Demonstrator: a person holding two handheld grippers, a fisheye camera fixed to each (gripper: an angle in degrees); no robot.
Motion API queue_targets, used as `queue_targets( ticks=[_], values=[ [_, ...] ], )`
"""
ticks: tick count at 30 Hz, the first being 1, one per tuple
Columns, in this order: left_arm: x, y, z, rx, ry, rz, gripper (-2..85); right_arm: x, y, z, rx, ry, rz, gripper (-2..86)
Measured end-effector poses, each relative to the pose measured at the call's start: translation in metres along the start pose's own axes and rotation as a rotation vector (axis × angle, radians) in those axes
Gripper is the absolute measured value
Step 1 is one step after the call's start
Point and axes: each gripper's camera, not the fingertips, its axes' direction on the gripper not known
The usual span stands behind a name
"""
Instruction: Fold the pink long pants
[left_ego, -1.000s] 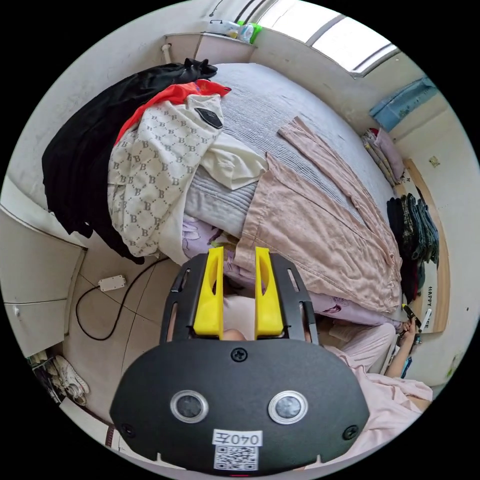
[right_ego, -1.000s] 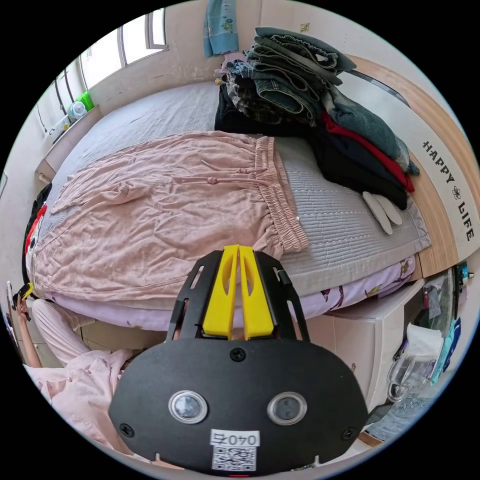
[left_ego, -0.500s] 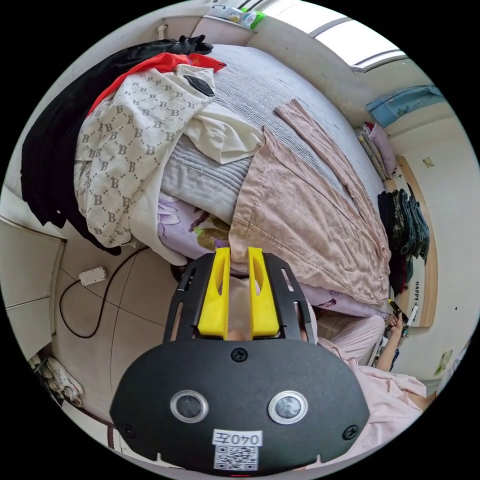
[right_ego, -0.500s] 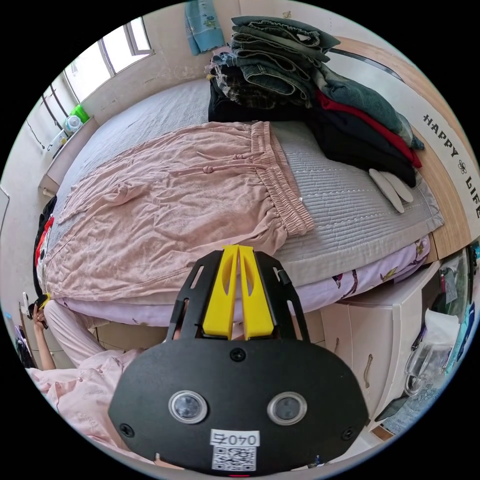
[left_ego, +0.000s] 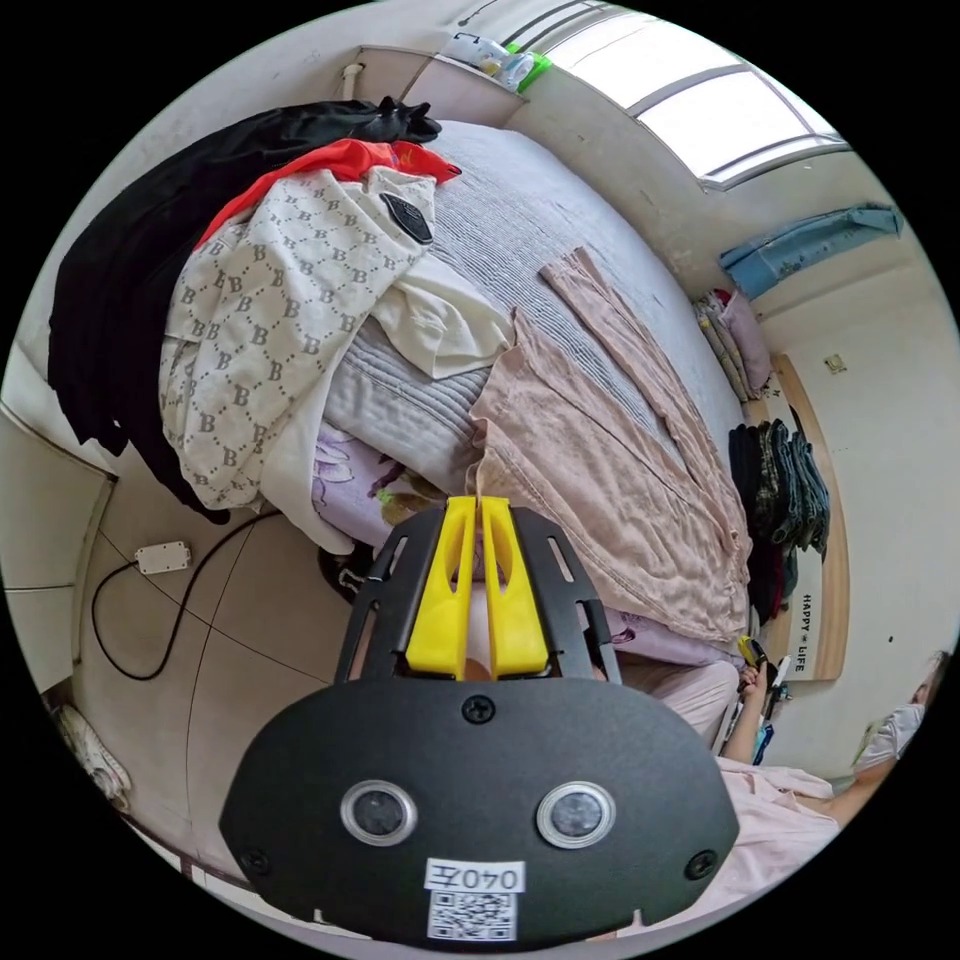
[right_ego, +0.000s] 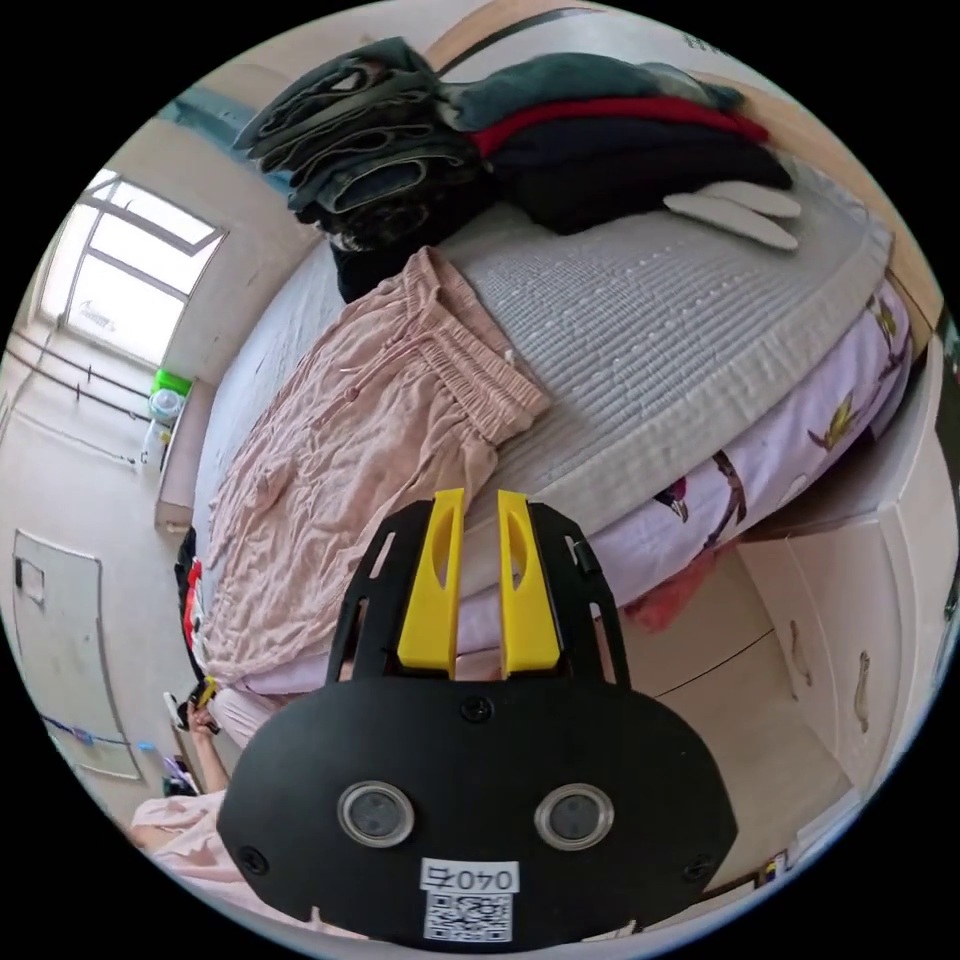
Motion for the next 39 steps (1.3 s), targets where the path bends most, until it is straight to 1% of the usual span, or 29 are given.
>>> queue_targets(
  ticks=[2, 3, 5, 7, 10, 13, 14, 16, 20, 21, 23, 30, 36, 39],
  values=[
    [0.005, -0.003, -0.007, -0.003, -0.01, 0.002, -0.8, 0.029, -0.003, 0.001, -0.008, -0.089, 0.084, 7.0],
    [0.007, -0.005, -0.01, -0.008, -0.019, 0.003, -0.8, 0.035, -0.003, 0.001, -0.003, -0.121, 0.1, 7.1],
    [0.01, -0.008, -0.016, -0.016, -0.029, 0.005, -0.8, 0.058, -0.002, 0.002, 0.023, -0.253, 0.158, 7.4],
    [0.011, -0.01, -0.022, -0.017, -0.029, 0.003, -0.8, 0.071, -0.002, 0.007, 0.023, -0.32, 0.188, 7.7],
    [0.011, -0.012, -0.037, -0.004, 0.006, 0.001, -0.8, 0.079, -0.002, 0.019, -0.008, -0.357, 0.197, 7.7],
    [0.009, -0.014, -0.053, 0.013, 0.061, 0.0, -0.8, 0.077, -0.001, 0.029, -0.028, -0.388, 0.177, 4.4],
    [0.009, -0.015, -0.06, 0.021, 0.093, 0.0, -0.8, 0.077, 0.0, 0.031, -0.027, -0.406, 0.174, 1.7],
    [0.007, -0.017, -0.071, 0.043, 0.156, -0.008, -0.8, 0.08, 0.005, 0.026, 0.016, -0.414, 0.179, -0.1],
    [-0.001, -0.022, -0.102, 0.142, 0.39, -0.035, -0.8, 0.096, 0.02, 0.003, 0.132, -0.566, 0.19, -0.9],
    [-0.001, -0.024, -0.11, 0.165, 0.441, -0.04, -0.8, 0.099, 0.021, 0.0, 0.14, -0.579, 0.193, -0.9],
    [0.001, -0.03, -0.118, 0.188, 0.474, -0.051, -0.8, 0.105, 0.028, -0.009, 0.163, -0.607, 0.201, -1.0],
    [0.024, -0.069, -0.128, 0.231, 0.521, -0.121, -0.8, 0.1, 0.031, -0.022, 0.181, -0.649, 0.18, -1.0],
    [0.065, -0.128, -0.121, 0.244, 0.562, -0.203, -0.9, 0.056, 0.002, -0.033, 0.189, -0.633, 0.101, -1.0],
    [0.087, -0.166, -0.115, 0.251, 0.551, -0.237, -0.9, 0.028, -0.02, -0.035, 0.184, -0.608, 0.06, -1.0]
  ],
)
